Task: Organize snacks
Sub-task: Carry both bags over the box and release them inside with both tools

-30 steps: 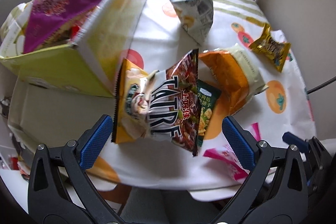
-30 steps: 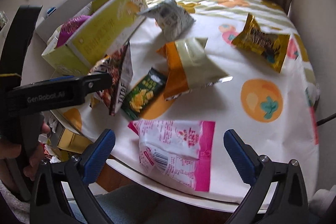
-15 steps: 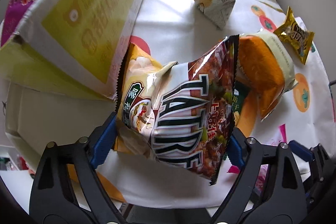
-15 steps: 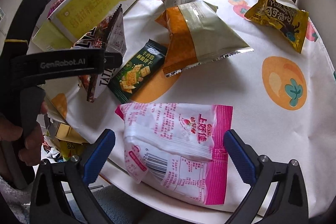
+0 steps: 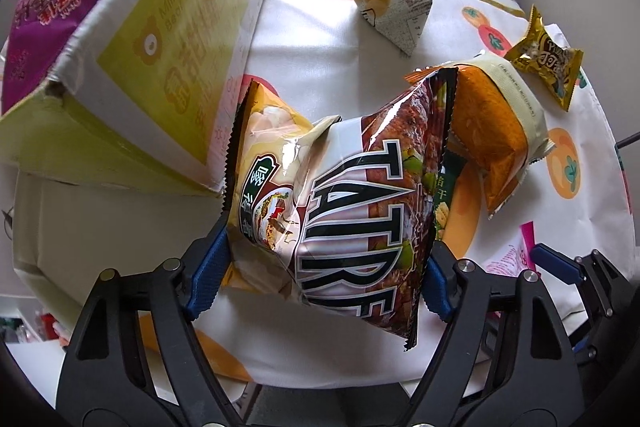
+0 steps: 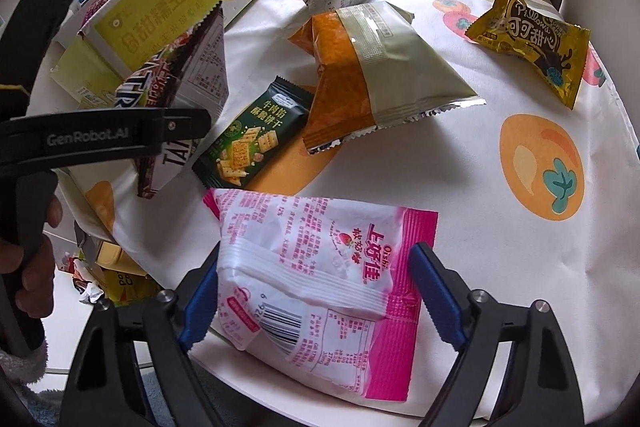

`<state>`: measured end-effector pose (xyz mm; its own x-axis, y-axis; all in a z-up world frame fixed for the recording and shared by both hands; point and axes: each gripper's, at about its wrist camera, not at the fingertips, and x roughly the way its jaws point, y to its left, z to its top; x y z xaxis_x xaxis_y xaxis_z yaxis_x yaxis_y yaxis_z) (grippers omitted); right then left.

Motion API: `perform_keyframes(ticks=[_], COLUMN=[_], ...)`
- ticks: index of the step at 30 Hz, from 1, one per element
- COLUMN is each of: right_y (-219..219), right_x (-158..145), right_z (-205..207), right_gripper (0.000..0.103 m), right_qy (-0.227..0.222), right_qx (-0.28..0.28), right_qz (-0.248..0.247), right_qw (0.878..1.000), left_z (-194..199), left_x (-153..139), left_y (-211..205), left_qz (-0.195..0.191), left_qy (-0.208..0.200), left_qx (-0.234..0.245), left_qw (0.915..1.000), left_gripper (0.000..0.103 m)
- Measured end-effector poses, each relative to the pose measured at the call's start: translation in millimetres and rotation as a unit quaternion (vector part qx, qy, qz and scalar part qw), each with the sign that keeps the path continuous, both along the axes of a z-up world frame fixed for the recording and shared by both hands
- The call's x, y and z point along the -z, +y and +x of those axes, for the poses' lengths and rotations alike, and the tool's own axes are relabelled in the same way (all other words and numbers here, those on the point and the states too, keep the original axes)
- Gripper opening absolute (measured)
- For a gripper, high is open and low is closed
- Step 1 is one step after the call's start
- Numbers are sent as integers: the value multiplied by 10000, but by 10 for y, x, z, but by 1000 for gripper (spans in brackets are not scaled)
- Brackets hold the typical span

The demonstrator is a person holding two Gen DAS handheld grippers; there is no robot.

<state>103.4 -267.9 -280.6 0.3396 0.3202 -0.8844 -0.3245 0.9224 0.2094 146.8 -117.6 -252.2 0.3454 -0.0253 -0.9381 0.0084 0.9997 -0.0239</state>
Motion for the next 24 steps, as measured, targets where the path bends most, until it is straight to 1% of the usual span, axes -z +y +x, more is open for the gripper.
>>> perform_keyframes(ticks=[1, 3, 6, 7, 8, 10, 12, 18, 21, 24], right_y=[2, 8, 53, 66, 72, 70, 57, -54, -158, -239], right_x=[0, -6, -16, -19, -29, -67, -130, -334, -448, -592], right_z=[6, 16, 11, 4, -7, -15, -36, -84, -114, -159], right_gripper=[75, 69, 64, 59, 56, 46, 41, 36, 34, 28], right_qy=[-7, -27, -82, -113, -153, -197, -249, -446, -503, -615], right_qx=[5, -20, -88, -118, -144, -195, -220, -102, 44, 134], right_qz=[0, 31, -21, -28, -32, -29, 13, 192, 397, 476], right_qw=[10000, 10000, 9999, 9999, 9998, 9996, 9994, 9988, 9979, 9969], left_z=[-10, -24, -50, -51, -67, -93, -126, -229, -269, -287], left_x=[-14, -43, -71, -78, -106, -159, -237, -501, -637, -791], left_y=[-2, -16, -45, -47, -58, -74, -90, -136, -168, -179], left_qz=[17, 36, 46, 16, -19, -25, -32, -137, -199, -272], left_qy=[-22, -54, -60, -45, -42, -73, -112, -358, -452, -588], left_qx=[12, 47, 67, 67, 61, 66, 77, 108, 124, 127], left_qw=[10000, 10000, 9999, 10000, 10000, 9999, 9999, 9992, 9987, 9978], left_gripper=[78, 78, 78, 78, 78, 78, 78, 78, 78, 78])
